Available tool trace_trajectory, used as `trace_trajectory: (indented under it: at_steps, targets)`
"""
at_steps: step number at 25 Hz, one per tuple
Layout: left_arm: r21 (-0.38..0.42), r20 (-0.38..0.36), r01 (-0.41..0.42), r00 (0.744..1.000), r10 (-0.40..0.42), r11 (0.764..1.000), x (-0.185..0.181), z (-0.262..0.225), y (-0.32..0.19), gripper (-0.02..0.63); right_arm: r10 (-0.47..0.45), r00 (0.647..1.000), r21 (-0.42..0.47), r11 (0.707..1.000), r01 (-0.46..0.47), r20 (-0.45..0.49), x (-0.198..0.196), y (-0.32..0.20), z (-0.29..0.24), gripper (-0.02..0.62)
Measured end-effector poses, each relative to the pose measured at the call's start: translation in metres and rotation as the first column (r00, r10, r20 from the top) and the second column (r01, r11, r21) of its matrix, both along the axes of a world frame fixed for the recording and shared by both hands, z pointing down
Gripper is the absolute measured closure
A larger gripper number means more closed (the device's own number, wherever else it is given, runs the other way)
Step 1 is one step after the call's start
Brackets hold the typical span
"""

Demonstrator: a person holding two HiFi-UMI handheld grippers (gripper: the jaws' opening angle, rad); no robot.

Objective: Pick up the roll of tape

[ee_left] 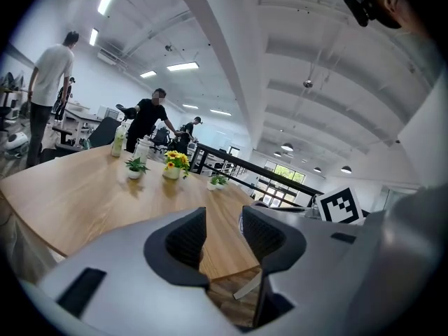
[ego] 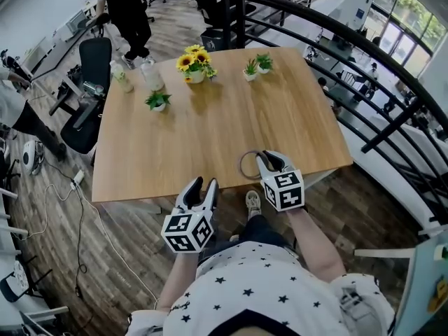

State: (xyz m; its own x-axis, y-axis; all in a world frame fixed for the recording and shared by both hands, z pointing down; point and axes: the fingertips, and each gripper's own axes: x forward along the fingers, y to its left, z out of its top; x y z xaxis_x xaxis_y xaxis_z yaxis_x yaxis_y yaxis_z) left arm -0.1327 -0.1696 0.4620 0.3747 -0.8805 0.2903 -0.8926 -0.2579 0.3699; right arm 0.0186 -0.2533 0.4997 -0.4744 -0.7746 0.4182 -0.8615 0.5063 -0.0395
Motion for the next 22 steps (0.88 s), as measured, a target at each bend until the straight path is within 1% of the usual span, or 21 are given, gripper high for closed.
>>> trace_trajectory:
  at_steps: [13, 22]
  targets:
    - [0.03, 0.007, 0.009, 1.0, -0.009, 1.0, 0.002, -0.008, 0.026, 0.449, 0.009, 0.999, 0.058, 0.998, -0.012, 0.046, 0.008, 0.039, -0.028, 0.522]
    - [0.033, -0.001, 0.01, 1.0, -0.01, 0.999, 0.0, -0.01, 0.029, 0.449, 0.016, 0.999, 0.08, 0.997, -0.019, 0.042, 0.006, 0.045, -0.034, 0.525]
